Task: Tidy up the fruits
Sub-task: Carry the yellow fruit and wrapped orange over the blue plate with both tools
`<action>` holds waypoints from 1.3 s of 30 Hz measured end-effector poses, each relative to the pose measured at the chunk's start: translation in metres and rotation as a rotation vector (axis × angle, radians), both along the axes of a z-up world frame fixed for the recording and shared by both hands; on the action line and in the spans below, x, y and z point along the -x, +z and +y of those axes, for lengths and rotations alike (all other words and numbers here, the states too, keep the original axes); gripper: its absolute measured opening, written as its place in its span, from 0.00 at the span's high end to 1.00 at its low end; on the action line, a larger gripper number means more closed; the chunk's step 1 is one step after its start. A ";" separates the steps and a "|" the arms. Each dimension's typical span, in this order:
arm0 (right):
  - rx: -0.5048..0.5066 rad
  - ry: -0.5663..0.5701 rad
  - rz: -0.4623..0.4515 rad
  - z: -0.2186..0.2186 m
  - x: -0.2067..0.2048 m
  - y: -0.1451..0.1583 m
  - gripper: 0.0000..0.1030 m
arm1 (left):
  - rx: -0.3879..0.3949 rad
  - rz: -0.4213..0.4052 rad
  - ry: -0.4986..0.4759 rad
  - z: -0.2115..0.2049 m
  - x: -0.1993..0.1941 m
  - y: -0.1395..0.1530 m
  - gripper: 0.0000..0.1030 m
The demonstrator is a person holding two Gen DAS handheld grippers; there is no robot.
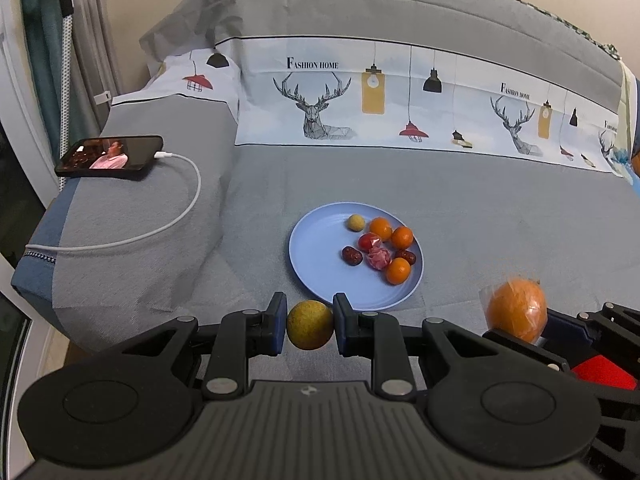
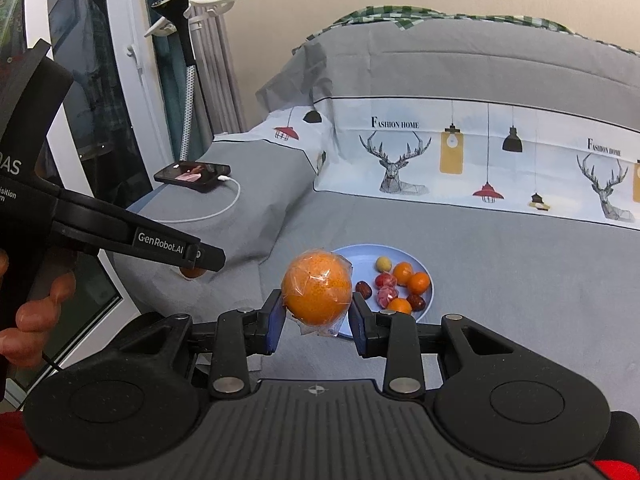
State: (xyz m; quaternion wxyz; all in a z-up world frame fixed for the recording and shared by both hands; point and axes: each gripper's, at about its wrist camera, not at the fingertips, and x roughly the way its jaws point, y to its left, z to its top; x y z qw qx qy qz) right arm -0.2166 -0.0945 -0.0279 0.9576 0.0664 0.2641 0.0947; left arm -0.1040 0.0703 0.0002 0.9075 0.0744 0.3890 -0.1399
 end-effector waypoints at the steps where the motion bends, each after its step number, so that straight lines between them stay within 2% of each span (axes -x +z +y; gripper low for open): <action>1: 0.000 -0.002 0.003 0.000 -0.001 -0.001 0.65 | -0.001 0.003 -0.002 -0.001 -0.002 -0.001 0.74; 20: -0.033 -0.028 0.071 -0.014 -0.043 -0.021 0.65 | -0.036 0.043 -0.009 -0.020 -0.053 -0.019 0.74; 39: -0.044 -0.061 0.161 -0.027 -0.120 -0.060 0.65 | -0.079 0.137 -0.027 -0.049 -0.136 -0.064 0.74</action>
